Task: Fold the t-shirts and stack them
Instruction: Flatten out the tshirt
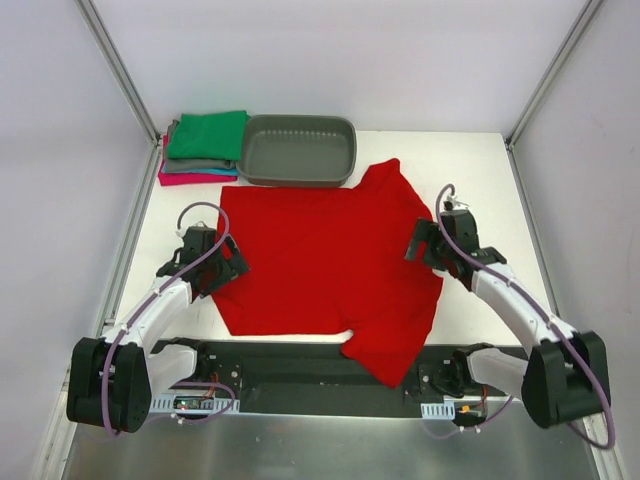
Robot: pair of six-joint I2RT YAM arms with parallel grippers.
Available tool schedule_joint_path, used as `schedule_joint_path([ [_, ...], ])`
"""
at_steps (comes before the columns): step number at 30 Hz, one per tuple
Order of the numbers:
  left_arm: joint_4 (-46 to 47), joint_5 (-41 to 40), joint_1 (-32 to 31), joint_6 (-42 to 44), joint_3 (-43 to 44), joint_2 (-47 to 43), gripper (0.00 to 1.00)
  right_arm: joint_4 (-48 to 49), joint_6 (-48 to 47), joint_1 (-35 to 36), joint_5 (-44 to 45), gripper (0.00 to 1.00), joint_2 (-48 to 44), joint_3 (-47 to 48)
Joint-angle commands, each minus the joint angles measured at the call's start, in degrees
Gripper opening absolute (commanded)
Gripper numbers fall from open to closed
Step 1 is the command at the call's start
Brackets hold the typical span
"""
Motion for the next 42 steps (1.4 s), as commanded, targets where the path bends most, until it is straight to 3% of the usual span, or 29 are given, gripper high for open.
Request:
schedule_joint_path([
  [1,-0.9,-0.8,-0.4,1.1,-0.7,-0.9,0.99,-5.4,3.7,-2.4,4.7,0.96,-6.6,-5.0],
  [3,-0.9,-0.8,-0.5,0.9,-0.8,-1.0,0.99,-7.1,7.3,-3.8,6.8,0.97,-8.6,-7.3],
  [10,-0.8,-1.0,-0.5,0.6,-0.6,0.1,0.99,-5.2,9.7,-7.3,7.7,0.58,-7.7,-10.0],
  [13,-0.8,-1.4,-0.5,0.4,-0.7,0.5,0.99,-3.6,9.6,-7.9,6.9,0.49,-4.0,-9.4],
  [18,-0.8,-1.7,-0.5,0.3,-0.6,1.1,0.99,-0.6,9.7,-8.0,4.7,0.45,2.1,-8.9],
  [21,-0.8,-2.2,-0.5,0.2,-0.6,1.1,0.99,-0.9,10.5,-7.9,3.7,0.25,3.6,-9.4],
  [25,-0.9,-2.3,-0.5,0.1,-0.5,1.6,0.99,-4.0,10.9,-8.0,4.3,0.08,-3.3,-10.9],
  [27,-0.8,-2.9,-0.5,0.1,-0.5,2.2,0.99,-7.9,10.1,-8.0,5.6,0.05,-7.7,-10.5],
  [32,-0.9,-3.9,-0.5,0.2,0.2,3.5,0.99,-18.5,7.9,-7.9,7.5,0.04,-13.7,-6.7],
  [36,-0.9,-4.7,-0.5,0.2,0.3,4.2,0.99,-20.6,8.8,-7.9,7.0,0.13,-15.7,-8.4],
  [40,-1.2,-4.5,-0.5,0.4,0.6,4.3,0.99,-19.3,9.5,-8.0,7.3,0.32,-14.1,-10.6],
  [42,-1.2,-4.1,-0.4,0.5,0.7,4.3,0.99,-19.1,9.2,-7.9,7.6,0.53,-12.6,-10.1],
])
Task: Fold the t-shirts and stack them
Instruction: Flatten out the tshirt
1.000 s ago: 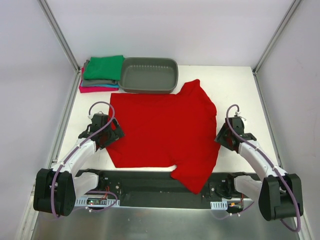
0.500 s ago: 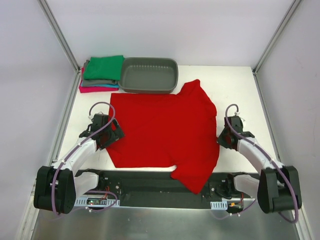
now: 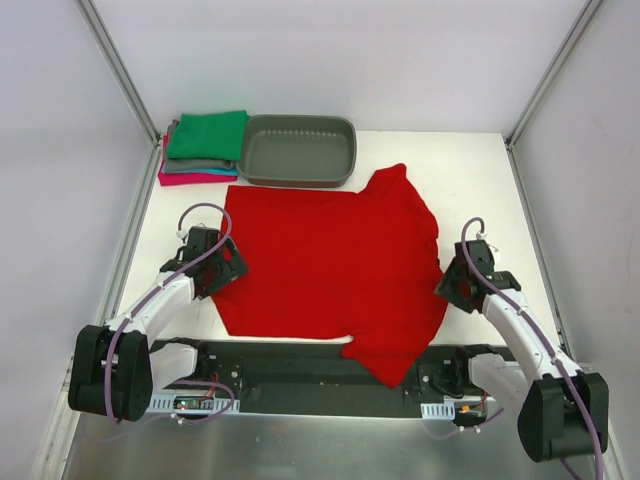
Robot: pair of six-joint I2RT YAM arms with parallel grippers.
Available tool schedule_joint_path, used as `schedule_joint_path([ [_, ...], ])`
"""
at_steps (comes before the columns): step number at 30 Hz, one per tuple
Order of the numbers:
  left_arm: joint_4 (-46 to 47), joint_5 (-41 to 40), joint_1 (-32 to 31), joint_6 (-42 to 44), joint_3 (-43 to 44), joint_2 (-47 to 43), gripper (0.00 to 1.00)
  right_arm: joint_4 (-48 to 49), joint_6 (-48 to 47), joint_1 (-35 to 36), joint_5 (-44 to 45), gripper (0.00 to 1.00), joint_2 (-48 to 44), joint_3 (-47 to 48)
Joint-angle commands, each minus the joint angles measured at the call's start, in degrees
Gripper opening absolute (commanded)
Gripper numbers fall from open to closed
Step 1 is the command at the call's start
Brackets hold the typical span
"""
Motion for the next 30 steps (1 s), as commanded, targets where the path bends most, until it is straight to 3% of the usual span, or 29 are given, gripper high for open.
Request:
schedule_joint_path([
  [1,-1.2,-0.9,-0.5,0.6,0.8,0.7,0.99,-2.1,-0.7,-0.1,1.7,0.59,2.7,0.4],
  [5,-1.2,-0.7,-0.5,0.7,0.8,0.6,0.99,-0.1,-3.3,-0.2,3.9,0.7,3.4,3.8],
  [10,-1.2,-0.6,-0.5,0.9,0.8,0.7,0.99,1.7,-5.8,-0.4,6.0,0.71,6.9,10.0],
  [12,-1.3,-0.7,-0.5,0.8,0.7,0.7,0.99,2.1,-6.9,-0.8,6.5,0.66,10.6,12.9],
  [15,-1.2,-0.4,-0.5,0.7,0.9,1.2,0.99,4.0,-8.1,-2.0,3.8,0.44,16.8,16.1],
  [16,-1.3,-0.2,-0.5,0.8,1.0,1.4,0.99,4.5,-8.1,-2.2,2.5,0.4,19.2,17.1],
  [22,-1.3,-0.1,-0.4,1.1,1.3,1.5,0.99,5.6,-13.2,-3.5,-3.1,0.41,32.3,23.3],
  [26,-1.2,-0.3,-0.5,1.1,1.3,1.5,0.99,9.0,-15.4,-3.5,-9.1,0.4,35.3,22.9],
  [30,-1.2,-0.1,-0.5,1.2,1.5,1.9,0.99,9.0,-16.3,-3.5,-8.4,0.4,37.7,23.1],
])
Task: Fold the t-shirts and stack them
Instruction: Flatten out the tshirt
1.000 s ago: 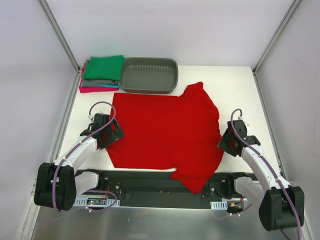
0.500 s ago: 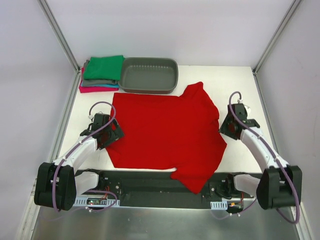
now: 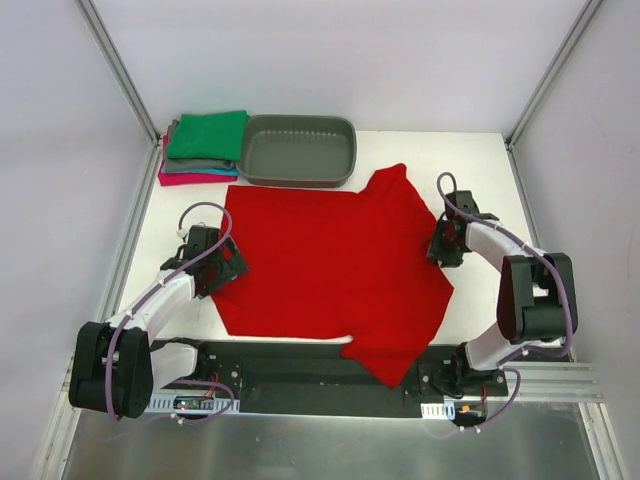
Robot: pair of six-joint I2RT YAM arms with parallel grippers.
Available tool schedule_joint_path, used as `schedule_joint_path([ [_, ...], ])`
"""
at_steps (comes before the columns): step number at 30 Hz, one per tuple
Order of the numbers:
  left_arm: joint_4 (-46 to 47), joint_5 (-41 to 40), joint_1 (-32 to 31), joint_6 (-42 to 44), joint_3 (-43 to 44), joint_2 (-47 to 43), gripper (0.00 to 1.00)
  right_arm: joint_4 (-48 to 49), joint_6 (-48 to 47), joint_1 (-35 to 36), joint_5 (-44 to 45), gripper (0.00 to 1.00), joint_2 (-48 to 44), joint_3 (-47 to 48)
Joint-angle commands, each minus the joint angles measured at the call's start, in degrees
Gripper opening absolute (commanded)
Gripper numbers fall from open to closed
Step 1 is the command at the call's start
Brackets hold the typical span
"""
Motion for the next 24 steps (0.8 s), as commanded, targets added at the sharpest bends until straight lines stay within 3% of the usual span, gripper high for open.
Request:
schedule_joint_path([
  [1,-1.2,-0.1,-0.5,1.1,0.9,0.9,0.99,0.8,-2.5,-0.1,-1.3,0.4,1.8,1.8],
  [6,-1.2,-0.3,-0.4,1.1,0.9,1.0,0.99,0.8,-2.6,-0.2,0.1,0.39,4.6,3.1],
  [11,-1.2,-1.0,-0.5,1.1,1.0,1.4,0.99,0.6,-1.3,-0.2,3.8,0.16,5.3,3.8],
  [15,-1.2,-1.3,-0.4,1.1,1.1,1.6,0.99,-3.4,-1.1,-0.1,8.6,0.06,3.1,6.2],
  [20,-1.3,-1.7,-0.5,1.1,1.1,1.7,0.99,-10.8,-1.3,1.8,14.5,0.03,0.1,10.4],
  [24,-1.2,-1.8,-0.4,1.0,1.5,2.2,0.99,-14.9,1.7,7.9,14.9,0.02,-0.3,11.5],
])
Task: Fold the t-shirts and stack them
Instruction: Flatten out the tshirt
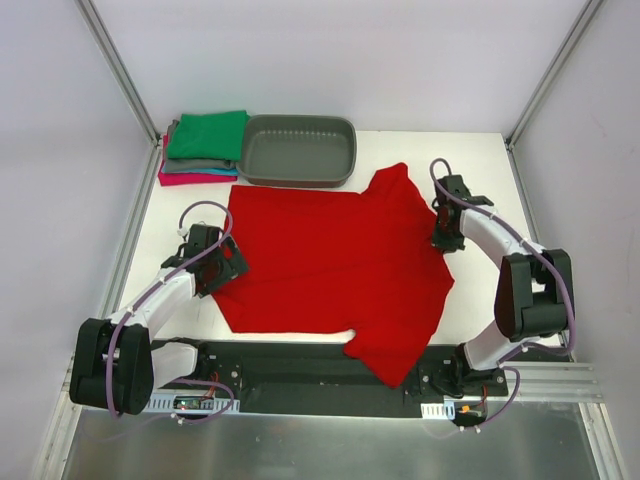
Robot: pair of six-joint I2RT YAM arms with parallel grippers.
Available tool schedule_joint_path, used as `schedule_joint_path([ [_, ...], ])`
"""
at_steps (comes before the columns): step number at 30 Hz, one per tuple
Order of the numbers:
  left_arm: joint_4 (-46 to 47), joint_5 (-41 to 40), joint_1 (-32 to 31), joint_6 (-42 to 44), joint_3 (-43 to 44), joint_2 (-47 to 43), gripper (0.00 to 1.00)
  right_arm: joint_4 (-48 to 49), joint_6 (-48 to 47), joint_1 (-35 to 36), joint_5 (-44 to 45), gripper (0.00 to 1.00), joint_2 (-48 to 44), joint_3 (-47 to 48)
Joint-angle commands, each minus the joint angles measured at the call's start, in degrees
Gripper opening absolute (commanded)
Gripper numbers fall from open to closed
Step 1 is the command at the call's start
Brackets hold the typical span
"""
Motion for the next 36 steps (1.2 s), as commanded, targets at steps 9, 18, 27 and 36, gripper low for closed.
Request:
schedule_joint_path([
  [9,-1.2,-1.3,-0.5,1.1,0.9,1.3,0.99,-10.8,19.2,31.3,7.5,0.13,4.0,9.2],
  [18,-1.2,-0.9,-0.5,1.2,0.0,0.0,0.99,-16.1,20.6,42.2,11.8,0.63,10.0,18.3],
  [27,-1.2,-0.6,-0.5,1.2,0.0,0.1,0.99,-4.2,12.4,34.2,4.4,0.7,-6.3,2.9],
  [36,-1.2,-0.6,-0.4,1.2,-0.1,-0.2,0.99,4.4,3.7,20.9,-11.1,0.57,-3.9,-2.4],
])
